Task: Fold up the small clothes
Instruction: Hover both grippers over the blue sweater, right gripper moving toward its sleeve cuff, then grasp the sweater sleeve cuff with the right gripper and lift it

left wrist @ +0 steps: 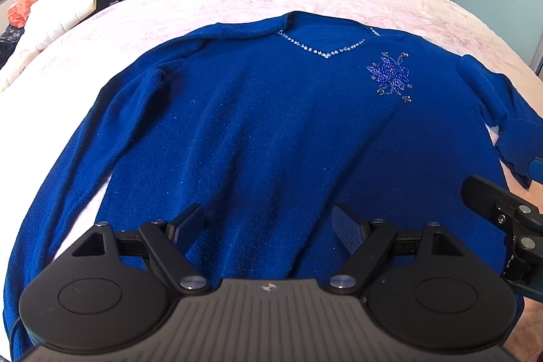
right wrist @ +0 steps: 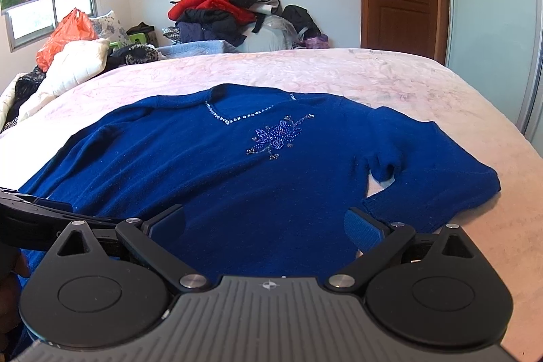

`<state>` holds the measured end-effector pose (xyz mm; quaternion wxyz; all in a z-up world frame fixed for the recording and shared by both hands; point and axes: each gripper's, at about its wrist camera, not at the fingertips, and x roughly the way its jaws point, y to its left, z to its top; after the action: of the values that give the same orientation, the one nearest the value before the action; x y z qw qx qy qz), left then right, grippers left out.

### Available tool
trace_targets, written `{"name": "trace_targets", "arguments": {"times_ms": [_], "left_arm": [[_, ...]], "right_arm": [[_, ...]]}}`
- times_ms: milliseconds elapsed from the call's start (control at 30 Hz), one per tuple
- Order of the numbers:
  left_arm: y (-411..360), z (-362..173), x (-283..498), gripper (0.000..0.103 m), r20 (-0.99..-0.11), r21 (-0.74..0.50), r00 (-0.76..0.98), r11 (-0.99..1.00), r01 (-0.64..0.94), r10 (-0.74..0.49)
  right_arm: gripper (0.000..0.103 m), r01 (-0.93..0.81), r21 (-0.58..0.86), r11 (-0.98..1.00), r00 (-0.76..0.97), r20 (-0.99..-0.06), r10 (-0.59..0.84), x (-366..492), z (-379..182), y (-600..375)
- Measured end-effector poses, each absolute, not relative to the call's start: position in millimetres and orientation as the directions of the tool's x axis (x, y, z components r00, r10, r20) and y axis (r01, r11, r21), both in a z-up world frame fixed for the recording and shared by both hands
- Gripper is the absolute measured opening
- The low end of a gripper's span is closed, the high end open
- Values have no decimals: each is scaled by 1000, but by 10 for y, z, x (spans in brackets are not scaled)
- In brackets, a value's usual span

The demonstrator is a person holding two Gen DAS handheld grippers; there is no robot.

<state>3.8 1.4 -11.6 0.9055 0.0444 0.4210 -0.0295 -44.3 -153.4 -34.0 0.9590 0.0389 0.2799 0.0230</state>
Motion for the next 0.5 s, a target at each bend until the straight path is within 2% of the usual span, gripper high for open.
{"name": "trace_targets", "arguments": {"times_ms": [367, 500], "left_arm": [[-15, -139, 45, 82, -770, 76, 638, 993, 92, -1], [-24, -143, 53, 82, -771, 75, 637, 993, 94, -3]], "right_arm": [[101, -42, 50, 998, 866, -497, 62, -501, -357, -1566], [96, -47, -5, 999, 869, -494, 39, -520, -351, -1500]]}}
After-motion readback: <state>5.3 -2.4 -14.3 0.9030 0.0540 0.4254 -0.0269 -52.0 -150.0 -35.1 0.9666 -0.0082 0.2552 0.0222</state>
